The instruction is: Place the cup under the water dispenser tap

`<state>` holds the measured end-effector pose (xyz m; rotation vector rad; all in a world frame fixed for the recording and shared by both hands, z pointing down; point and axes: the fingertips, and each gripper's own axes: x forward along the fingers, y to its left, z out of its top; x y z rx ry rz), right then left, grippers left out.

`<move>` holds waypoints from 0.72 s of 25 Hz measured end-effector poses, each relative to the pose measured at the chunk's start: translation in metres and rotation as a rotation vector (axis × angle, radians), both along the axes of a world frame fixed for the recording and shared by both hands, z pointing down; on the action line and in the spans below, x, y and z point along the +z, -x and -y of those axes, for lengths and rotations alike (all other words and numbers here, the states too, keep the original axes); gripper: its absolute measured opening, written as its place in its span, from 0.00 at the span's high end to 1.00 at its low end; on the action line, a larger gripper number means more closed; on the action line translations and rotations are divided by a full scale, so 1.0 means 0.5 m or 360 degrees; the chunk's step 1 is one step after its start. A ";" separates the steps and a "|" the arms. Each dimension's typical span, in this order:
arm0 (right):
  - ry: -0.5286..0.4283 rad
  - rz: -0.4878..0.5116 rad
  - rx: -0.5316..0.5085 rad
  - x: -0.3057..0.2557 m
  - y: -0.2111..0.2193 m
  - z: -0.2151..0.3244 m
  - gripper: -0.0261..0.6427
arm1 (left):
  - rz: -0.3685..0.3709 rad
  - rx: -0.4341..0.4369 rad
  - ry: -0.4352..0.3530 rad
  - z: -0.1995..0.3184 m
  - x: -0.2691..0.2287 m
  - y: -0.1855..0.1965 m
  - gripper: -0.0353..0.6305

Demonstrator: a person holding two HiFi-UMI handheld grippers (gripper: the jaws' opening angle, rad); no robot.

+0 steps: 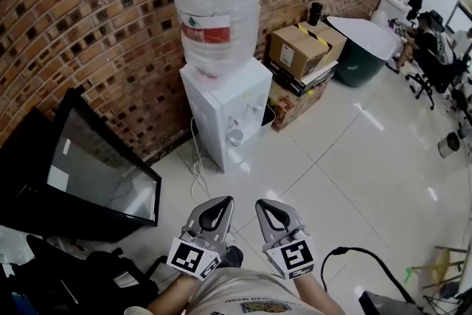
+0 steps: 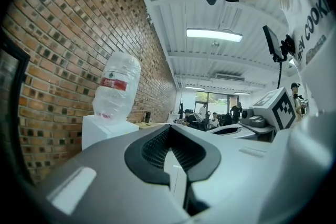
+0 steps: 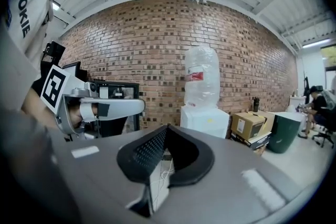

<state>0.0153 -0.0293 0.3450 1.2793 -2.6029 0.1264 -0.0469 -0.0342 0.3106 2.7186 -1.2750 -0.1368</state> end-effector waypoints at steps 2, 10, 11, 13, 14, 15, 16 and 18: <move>0.0001 0.0012 0.0008 0.001 -0.023 -0.039 0.95 | 0.0003 0.0003 0.0007 -0.039 0.000 -0.024 0.96; 0.0004 0.0060 0.0016 0.014 -0.106 -0.224 0.95 | 0.0010 0.0034 0.0001 -0.226 0.007 -0.127 0.96; 0.0005 0.0066 0.0011 0.015 -0.112 -0.248 0.95 | 0.0011 0.0037 0.0000 -0.252 0.008 -0.138 0.96; -0.0002 0.0080 -0.0002 0.018 -0.122 -0.294 0.95 | 0.0015 0.0038 0.0003 -0.302 0.009 -0.156 0.96; -0.0004 0.0085 -0.0007 0.017 -0.125 -0.316 0.95 | 0.0018 0.0038 0.0006 -0.326 0.009 -0.163 0.96; -0.0006 0.0092 -0.0013 0.015 -0.128 -0.337 0.95 | 0.0021 0.0038 0.0007 -0.347 0.007 -0.169 0.96; -0.0009 0.0099 -0.0019 0.011 -0.129 -0.358 0.95 | 0.0023 0.0039 0.0003 -0.368 0.004 -0.174 0.96; -0.0011 0.0114 -0.0034 0.004 -0.129 -0.394 0.95 | 0.0028 0.0037 -0.0007 -0.401 -0.003 -0.182 0.96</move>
